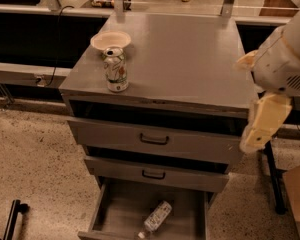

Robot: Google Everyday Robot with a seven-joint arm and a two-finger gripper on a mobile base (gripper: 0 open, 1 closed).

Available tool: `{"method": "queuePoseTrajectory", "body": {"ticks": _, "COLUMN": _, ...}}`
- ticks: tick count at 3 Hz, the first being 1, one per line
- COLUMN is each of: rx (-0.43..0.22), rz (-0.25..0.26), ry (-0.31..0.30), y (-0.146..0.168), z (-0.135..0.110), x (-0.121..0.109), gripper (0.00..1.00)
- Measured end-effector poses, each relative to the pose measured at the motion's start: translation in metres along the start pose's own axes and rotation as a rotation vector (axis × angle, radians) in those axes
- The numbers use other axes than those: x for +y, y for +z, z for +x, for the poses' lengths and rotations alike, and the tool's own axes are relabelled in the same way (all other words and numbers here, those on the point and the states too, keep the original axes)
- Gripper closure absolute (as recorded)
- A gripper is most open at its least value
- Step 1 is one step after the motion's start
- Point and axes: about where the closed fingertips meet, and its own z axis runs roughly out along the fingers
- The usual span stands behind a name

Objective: Pick blue plastic bottle from bottom drawer and place on counter

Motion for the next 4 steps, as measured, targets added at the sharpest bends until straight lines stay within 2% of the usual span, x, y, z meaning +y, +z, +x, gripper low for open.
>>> {"method": "queuePoseTrajectory", "body": {"ticks": 1, "rx": -0.003, "rz": -0.007, "ry": -0.012, "y": 0.013, "z": -0.002, "x": 0.005, "gripper": 0.00}}
{"method": "queuePoseTrajectory", "body": {"ticks": 2, "rx": 0.036, "rz": -0.029, "ry": -0.063, "y": 0.027, "z": -0.012, "x": 0.006, "gripper": 0.00}}
{"method": "queuePoseTrajectory", "body": {"ticks": 3, "rx": 0.013, "rz": -0.118, "ry": -0.186, "y": 0.100, "z": -0.025, "x": 0.025, "gripper": 0.00}}
{"method": "queuePoseTrajectory", "body": {"ticks": 4, "rx": -0.139, "rz": -0.151, "ry": -0.256, "y": 0.165, "z": -0.032, "x": 0.029, "gripper": 0.00}}
